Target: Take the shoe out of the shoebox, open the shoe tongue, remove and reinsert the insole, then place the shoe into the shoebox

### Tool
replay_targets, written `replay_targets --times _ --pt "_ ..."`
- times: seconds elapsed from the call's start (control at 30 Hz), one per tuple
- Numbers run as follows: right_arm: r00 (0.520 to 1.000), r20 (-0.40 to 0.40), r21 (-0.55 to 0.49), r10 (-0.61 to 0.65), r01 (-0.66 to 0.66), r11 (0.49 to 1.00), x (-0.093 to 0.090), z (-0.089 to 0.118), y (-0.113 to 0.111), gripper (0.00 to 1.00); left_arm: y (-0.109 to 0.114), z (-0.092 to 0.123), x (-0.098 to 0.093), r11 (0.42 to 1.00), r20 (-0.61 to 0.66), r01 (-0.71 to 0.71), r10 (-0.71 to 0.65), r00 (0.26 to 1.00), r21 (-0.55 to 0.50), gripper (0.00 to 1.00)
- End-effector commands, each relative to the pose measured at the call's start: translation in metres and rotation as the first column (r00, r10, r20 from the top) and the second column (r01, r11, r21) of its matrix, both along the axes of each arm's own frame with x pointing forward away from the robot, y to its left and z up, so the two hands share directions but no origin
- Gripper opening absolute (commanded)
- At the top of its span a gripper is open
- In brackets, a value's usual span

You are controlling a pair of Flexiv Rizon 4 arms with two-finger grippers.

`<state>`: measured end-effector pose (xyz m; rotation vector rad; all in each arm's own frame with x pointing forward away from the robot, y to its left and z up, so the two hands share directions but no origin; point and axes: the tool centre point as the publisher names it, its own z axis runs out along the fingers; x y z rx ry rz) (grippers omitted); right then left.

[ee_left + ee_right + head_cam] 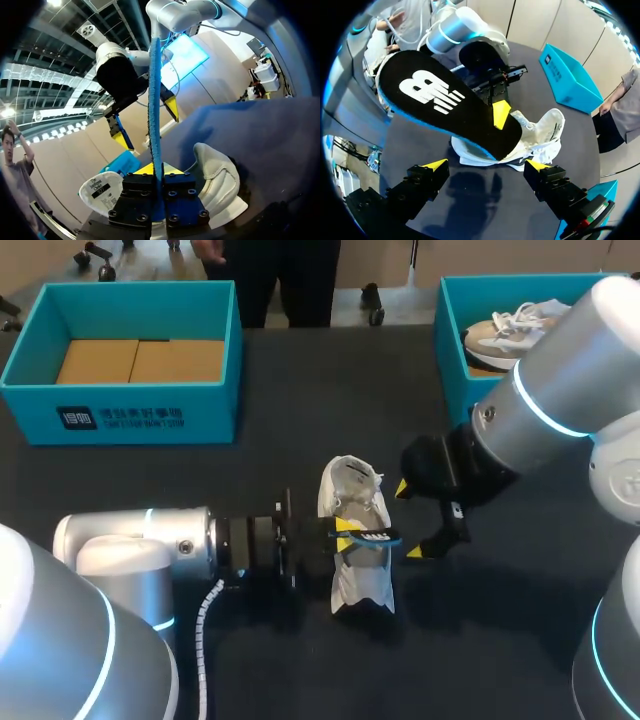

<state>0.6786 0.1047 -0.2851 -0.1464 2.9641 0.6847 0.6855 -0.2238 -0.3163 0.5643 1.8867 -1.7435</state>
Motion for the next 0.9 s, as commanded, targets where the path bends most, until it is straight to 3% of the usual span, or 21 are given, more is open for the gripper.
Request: replay_targets --times 0.03,0.6,0.87,0.9 --pt "1.0 0.002 0.0 -0.001 0.001 1.0 -0.001 -0.001 0.0 1.0 0.0 0.002 -0.005 1.0 -0.003 -0.002 0.002 1.0 0.011 0.0" --pt "1.0 0.002 0.0 -0.001 0.001 1.0 -0.001 -0.001 0.0 1.0 -0.004 -0.026 0.02 0.999 0.045 0.027 -0.028 0.999 0.02 0.0" --pt "1.0 0.002 0.0 -0.001 0.001 1.0 -0.001 -0.001 0.0 1.0 0.0 -0.03 0.025 0.999 0.049 0.017 -0.02 0.999 0.045 0.0" --pt "1.0 0.002 0.0 -0.001 0.001 1.0 -0.001 -0.001 0.0 1.0 0.0 -0.028 0.024 0.999 0.049 0.019 -0.021 0.999 0.043 0.04"
